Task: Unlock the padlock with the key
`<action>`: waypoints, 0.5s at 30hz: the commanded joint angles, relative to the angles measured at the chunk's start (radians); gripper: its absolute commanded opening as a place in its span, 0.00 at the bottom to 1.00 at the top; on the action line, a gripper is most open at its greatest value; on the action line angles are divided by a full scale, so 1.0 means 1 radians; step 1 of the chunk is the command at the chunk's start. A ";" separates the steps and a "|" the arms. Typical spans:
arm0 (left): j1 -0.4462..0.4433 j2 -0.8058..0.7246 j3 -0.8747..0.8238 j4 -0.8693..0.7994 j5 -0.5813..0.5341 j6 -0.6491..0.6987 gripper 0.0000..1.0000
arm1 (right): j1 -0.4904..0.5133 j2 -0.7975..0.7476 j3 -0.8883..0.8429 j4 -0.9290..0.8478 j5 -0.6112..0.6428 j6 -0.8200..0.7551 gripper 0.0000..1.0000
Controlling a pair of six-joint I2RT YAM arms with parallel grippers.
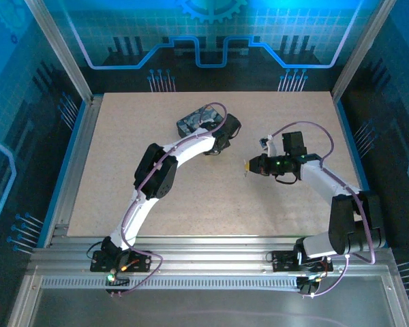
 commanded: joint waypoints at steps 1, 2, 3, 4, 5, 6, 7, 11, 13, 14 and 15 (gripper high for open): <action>0.022 0.002 -0.005 -0.023 -0.007 -0.014 0.56 | -0.013 -0.012 -0.015 0.021 -0.041 0.002 0.00; 0.027 0.003 -0.006 -0.015 0.000 -0.010 0.55 | -0.013 -0.011 -0.013 0.021 -0.041 0.001 0.00; 0.030 0.007 -0.002 -0.012 0.003 -0.002 0.55 | -0.016 -0.009 -0.013 0.024 -0.043 0.000 0.00; 0.032 0.010 0.004 -0.005 0.006 0.011 0.55 | -0.018 -0.007 -0.012 0.023 -0.048 -0.002 0.00; 0.034 0.014 0.010 -0.004 0.009 0.017 0.54 | -0.021 -0.006 -0.011 0.024 -0.052 -0.002 0.00; 0.035 0.019 0.016 -0.008 0.012 0.019 0.54 | -0.023 -0.004 -0.008 0.025 -0.056 -0.002 0.00; 0.037 0.022 0.021 -0.009 0.013 0.024 0.54 | -0.025 -0.002 -0.007 0.026 -0.059 -0.002 0.00; 0.042 0.040 0.045 -0.008 0.030 0.046 0.55 | -0.028 -0.001 0.007 0.023 -0.068 -0.002 0.00; 0.048 0.058 0.063 -0.003 0.059 0.058 0.56 | -0.028 -0.003 0.015 0.020 -0.073 -0.002 0.00; 0.049 0.061 0.067 -0.001 0.064 0.064 0.57 | -0.028 -0.002 0.016 0.018 -0.072 -0.004 0.00; 0.047 0.061 0.067 0.004 0.064 0.065 0.57 | -0.027 -0.003 0.019 0.018 -0.072 -0.004 0.00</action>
